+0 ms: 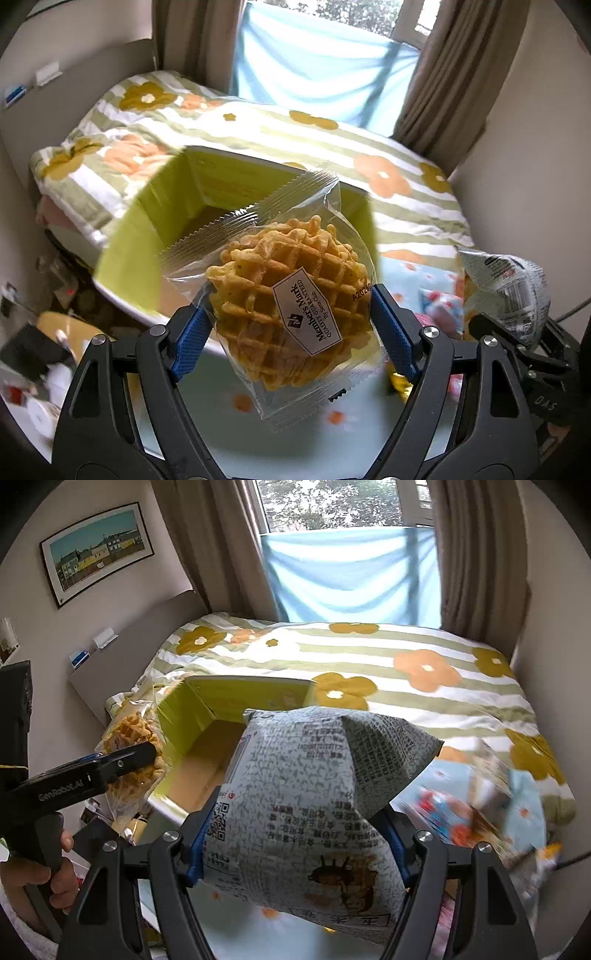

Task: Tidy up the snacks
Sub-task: 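Grasp the waffle with the left gripper while the right grasps the printed bag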

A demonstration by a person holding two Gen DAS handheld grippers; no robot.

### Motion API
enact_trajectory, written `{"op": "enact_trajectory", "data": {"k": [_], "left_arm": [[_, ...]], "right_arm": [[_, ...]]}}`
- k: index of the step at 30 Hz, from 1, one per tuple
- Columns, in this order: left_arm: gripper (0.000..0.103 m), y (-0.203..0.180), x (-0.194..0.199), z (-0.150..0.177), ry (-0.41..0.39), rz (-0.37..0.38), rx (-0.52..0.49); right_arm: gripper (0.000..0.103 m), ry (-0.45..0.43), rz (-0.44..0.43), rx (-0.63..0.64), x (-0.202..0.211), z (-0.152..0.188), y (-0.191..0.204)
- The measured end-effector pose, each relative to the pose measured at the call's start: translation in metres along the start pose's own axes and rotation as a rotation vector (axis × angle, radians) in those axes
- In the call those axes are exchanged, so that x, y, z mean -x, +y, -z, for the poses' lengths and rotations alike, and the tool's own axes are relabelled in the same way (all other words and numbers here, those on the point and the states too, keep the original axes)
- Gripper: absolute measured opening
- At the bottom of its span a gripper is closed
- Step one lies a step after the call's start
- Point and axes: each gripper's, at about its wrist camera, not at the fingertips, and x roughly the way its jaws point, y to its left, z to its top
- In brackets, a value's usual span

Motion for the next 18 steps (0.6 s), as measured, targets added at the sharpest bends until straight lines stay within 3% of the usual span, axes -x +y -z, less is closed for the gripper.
{"op": "enact_trajectory", "data": {"k": [4, 9, 15, 18], "left_arm": [[0.079, 0.048, -0.027, -0.029, 0.063, -0.018, -0.025], [0.079, 0.086, -0.071, -0.041, 0.172, -0.031, -0.078], [0.079, 0.106, -0.115, -0.035, 0.283, -0.037, -0.166], [0.085, 0.107, -0.122, -0.033, 0.314, -0.02, -0.195]], "right_arm": [[0.07, 0.025, -0.003, 0.001, -0.04, -0.02, 0.034], [0.07, 0.064, 0.01, -0.024, -0.079, -0.026, 0.062], [0.07, 0.146, 0.049, -0.07, -0.114, -0.021, 0.075], [0.07, 0.169, 0.078, -0.075, -0.122, -0.019, 0.076]]}}
